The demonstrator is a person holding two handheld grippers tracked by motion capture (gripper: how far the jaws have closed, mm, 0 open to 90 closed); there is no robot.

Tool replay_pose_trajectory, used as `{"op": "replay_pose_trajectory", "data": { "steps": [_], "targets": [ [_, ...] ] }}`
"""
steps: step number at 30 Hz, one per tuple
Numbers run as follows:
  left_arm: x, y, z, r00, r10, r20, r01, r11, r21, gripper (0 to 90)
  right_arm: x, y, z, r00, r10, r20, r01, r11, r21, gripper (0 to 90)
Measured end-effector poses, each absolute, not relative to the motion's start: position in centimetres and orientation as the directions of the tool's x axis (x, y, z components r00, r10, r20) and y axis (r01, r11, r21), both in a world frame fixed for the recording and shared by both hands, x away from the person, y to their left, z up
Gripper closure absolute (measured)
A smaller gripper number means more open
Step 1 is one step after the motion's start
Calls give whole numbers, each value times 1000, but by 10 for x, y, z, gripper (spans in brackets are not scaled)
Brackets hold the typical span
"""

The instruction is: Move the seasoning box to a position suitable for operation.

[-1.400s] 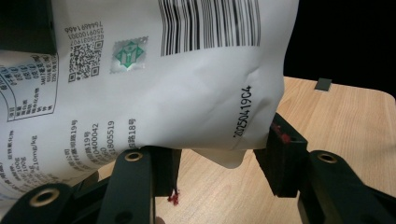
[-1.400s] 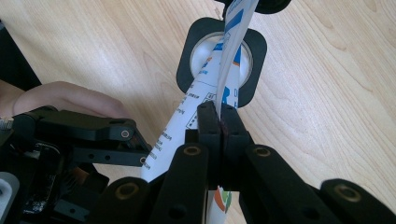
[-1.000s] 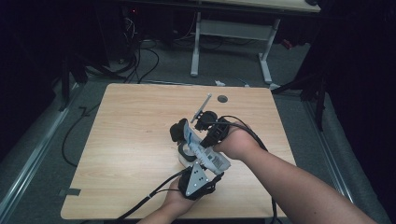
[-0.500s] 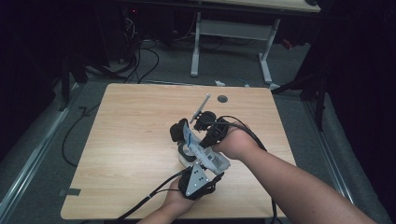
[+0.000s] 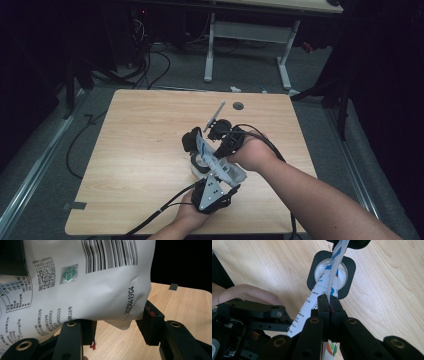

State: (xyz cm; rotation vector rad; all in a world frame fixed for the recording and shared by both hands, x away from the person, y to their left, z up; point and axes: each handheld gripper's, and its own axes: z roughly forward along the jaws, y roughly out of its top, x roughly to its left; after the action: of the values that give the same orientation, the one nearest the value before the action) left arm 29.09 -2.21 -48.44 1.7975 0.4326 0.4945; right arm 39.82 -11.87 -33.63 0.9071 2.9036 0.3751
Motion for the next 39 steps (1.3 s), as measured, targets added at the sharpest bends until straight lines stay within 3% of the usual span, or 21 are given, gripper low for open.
{"op": "replay_pose_trajectory", "data": {
  "steps": [39],
  "targets": [
    [292,-23,-483,836,536,113,36,-261,965,543,399,-118,-336,-824,567,-3,547,796,262,899]
  ]
}}
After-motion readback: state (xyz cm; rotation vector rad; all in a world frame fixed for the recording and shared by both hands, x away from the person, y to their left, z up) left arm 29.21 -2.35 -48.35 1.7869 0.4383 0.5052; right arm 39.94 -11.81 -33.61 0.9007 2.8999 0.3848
